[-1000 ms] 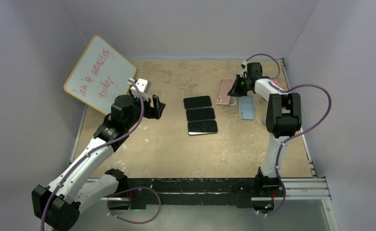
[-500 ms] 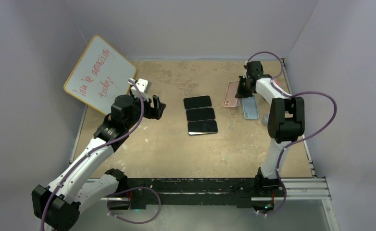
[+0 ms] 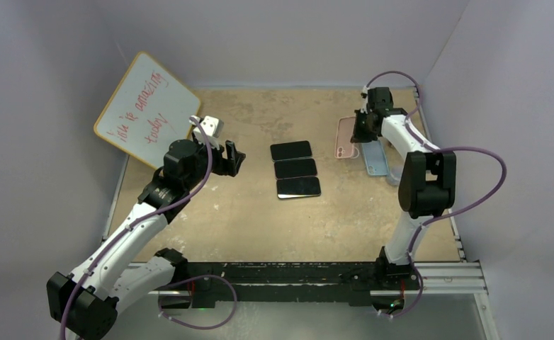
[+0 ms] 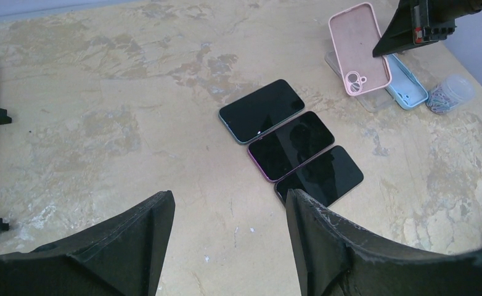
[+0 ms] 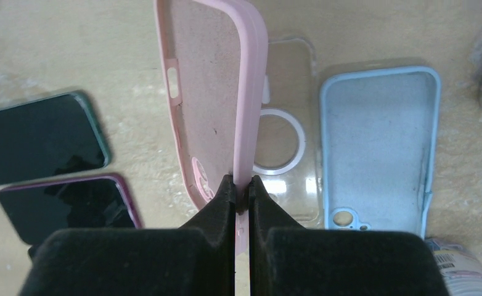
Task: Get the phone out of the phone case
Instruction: Place the phone case at the center of the board.
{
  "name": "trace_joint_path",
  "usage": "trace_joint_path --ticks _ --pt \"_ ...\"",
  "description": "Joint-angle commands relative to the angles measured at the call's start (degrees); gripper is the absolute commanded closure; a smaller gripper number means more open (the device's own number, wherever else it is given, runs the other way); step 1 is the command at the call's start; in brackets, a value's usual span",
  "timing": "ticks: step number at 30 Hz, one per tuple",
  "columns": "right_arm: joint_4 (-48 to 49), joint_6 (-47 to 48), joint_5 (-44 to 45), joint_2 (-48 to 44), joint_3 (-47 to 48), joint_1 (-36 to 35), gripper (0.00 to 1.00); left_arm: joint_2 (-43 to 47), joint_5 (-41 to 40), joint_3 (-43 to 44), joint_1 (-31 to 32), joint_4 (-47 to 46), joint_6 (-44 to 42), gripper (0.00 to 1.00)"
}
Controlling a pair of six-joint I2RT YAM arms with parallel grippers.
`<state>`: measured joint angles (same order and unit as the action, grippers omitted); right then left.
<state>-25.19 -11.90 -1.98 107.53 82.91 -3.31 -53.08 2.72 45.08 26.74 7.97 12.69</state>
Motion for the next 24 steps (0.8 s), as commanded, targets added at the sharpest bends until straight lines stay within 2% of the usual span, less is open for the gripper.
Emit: trace_joint_path --ticks 1,17,24 --pt "-1.2 3.2 -8.7 -2.0 2.3 0.1 1.0 0.3 0.5 -0.5 -0.2 -1.5 -0.3 0.31" --pt "-10.2 10.3 -11.4 7.7 7.2 -4.4 0.99 -0.1 1.0 -0.5 -0.2 -1.6 -0.4 0.31" --pt "-9.2 9.3 -5.1 7.9 6.6 -4.5 0.76 0.1 1.0 -0.4 -0.2 -1.5 -0.4 0.31"
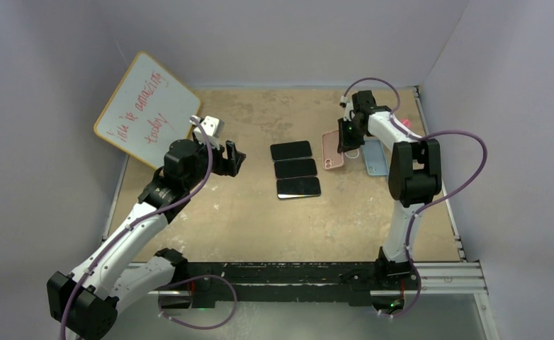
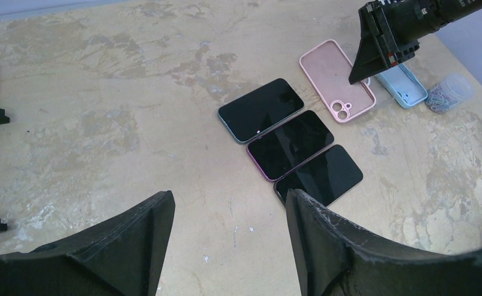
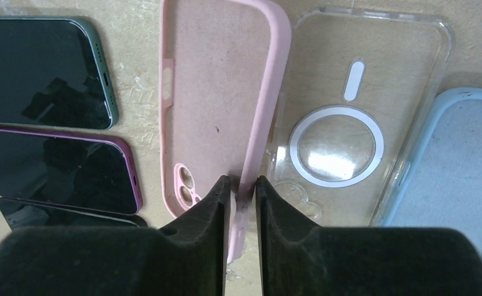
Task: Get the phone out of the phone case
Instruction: Place the phone case at the center of the board.
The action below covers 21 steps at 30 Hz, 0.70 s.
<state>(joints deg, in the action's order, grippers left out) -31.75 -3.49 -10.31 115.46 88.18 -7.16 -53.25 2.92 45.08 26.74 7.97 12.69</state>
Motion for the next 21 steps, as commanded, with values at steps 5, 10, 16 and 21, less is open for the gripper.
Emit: trace_joint_path --ticks 5,10,16,21 --pt "-1.8 1.2 5.9 -0.8 1.0 -2.4 0.63 0.2 0.8 -0.4 -0.2 -1.4 -0.5 0.31" --pt "-0.8 1.1 7.6 -1.2 0.9 -3.6 0.62 0.1 0.9 -0.4 -0.2 -1.4 -0.5 0.31" --pt "2.0 0.3 10.0 -2.3 1.1 -3.8 0.56 0.1 0.9 -0.4 -0.2 -1.4 -0.5 0.31" --pt "3.5 -0.7 11.8 -0.5 3.7 -3.8 0.39 0.0 0.6 -0.5 -0.2 -1.3 -0.6 0.31"
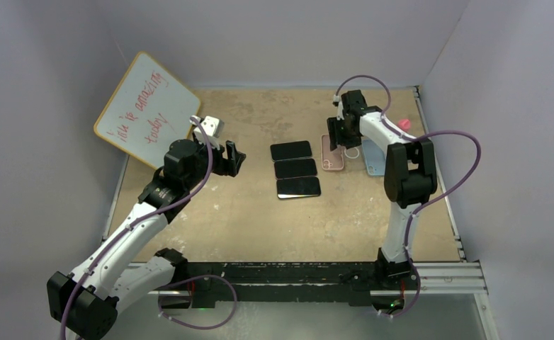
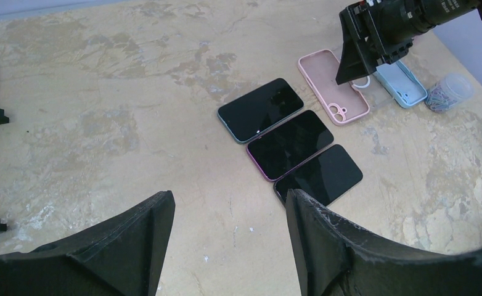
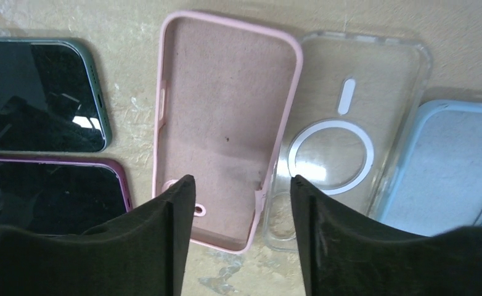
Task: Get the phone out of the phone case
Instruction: Place the phone case at the center of the board.
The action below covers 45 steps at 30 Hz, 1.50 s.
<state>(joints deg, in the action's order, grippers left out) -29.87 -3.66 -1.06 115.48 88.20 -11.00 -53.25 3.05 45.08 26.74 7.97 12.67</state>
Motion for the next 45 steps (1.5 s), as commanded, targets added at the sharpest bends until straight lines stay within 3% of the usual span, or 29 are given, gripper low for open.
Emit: trace_joint_path --ticks 1,35,39,45 --pt "1.9 -0.6 2.8 0.0 4.0 0.1 0.36 0.0 0.4 -0.5 -0.2 -1.3 -0.7 0.31" --pt "3.2 0.3 0.7 5.2 7.9 -2.9 0.32 -0.2 0.7 -0.5 -0.2 -1.4 -0.9 0.31" --pt "3.4 -0.6 1.5 2.7 6.3 -2.9 0.32 0.0 0.2 -0.5 -0.2 -1.2 -1.0 0.31" --pt "6.5 -4.7 3.7 -8.7 -1.6 -2.8 0.29 1.7 -3.7 0.1 -0.3 -0.1 -1.2 0.31"
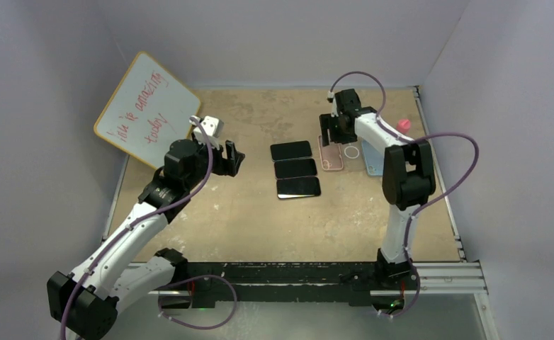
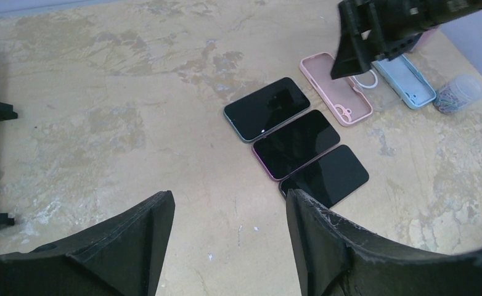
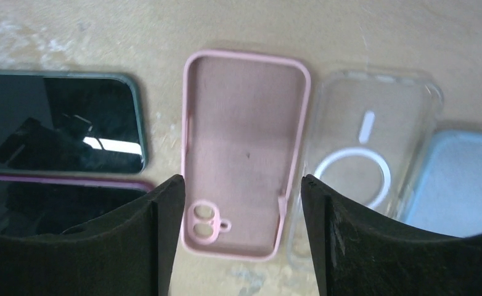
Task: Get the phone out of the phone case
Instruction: Place the phone case at the center of the board, then reset both arms
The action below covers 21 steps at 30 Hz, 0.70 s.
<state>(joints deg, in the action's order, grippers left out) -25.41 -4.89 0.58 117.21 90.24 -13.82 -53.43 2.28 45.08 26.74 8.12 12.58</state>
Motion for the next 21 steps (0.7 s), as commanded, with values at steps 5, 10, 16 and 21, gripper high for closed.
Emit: trace_joint_path --ticks 5,10,16,21 --pt "5.4 -7.4 5.7 -25.6 -13.2 0.1 0.24 6.8 -10.1 0.2 -1.3 0.9 -1.1 0.29" --pt "9.0 -10.6 10.1 -44.5 -23.0 0.3 0.19 15.1 -20.6 -0.8 -1.7 2.5 -1.0 0.17" --pt "9.9 -11.5 17.1 -69.1 -32.7 0.3 0.01 25.8 -29.2 -1.9 -1.7 6.5 -1.3 0.03" --pt "9.5 -11.8 25.3 -85.2 -39.2 0.3 0.01 33.9 -33.0 -2.3 -1.7 9.8 -1.9 0.01"
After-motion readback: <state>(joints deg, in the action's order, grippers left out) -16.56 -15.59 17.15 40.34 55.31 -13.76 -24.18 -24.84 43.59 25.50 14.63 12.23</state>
